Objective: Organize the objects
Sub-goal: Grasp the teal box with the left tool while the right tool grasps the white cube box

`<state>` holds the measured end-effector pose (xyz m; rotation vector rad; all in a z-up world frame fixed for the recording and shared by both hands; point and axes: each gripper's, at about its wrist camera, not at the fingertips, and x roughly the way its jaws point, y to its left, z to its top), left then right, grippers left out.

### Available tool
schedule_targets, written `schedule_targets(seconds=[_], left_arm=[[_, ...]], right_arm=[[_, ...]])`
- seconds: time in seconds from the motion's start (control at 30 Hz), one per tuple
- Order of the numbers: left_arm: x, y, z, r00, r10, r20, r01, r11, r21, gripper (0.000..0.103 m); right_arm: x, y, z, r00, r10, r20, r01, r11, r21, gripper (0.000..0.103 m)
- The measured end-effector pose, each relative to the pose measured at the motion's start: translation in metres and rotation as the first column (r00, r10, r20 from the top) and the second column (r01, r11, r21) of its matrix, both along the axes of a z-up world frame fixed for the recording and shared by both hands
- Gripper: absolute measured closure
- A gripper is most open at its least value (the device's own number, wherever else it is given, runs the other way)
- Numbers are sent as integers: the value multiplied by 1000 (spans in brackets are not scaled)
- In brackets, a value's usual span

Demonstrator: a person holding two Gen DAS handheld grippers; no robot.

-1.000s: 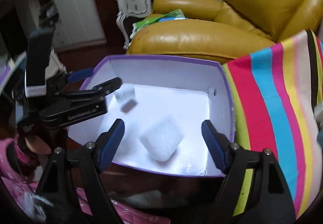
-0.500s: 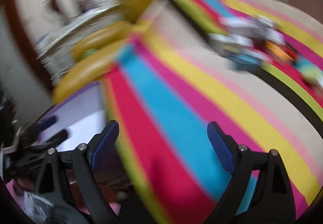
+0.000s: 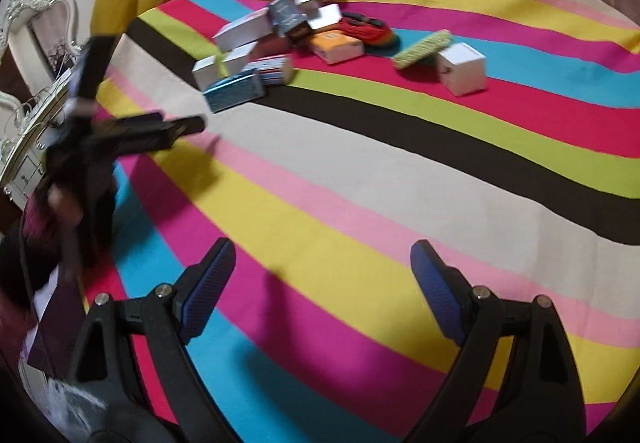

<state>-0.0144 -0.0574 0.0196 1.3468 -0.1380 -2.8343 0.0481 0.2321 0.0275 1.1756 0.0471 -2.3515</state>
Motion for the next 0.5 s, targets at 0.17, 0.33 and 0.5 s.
schedule_targets(seconds=[0.17,0.33,0.5], left_arm=[[-27,19,-9,993,-115,37,114,993,29,24],[-4,37,-5,993,-116,33,114,993,42,72],[35,42,-7,998,-59,-3,59,994,91,72]], right_arm=[[-10,14,-7,1000,-2,16,2,1000,-17,12],[-39,25,-5,999,-40,-17,41,998,50,12],[-104,33,-7,993,-108,-52,115,981,154,12]])
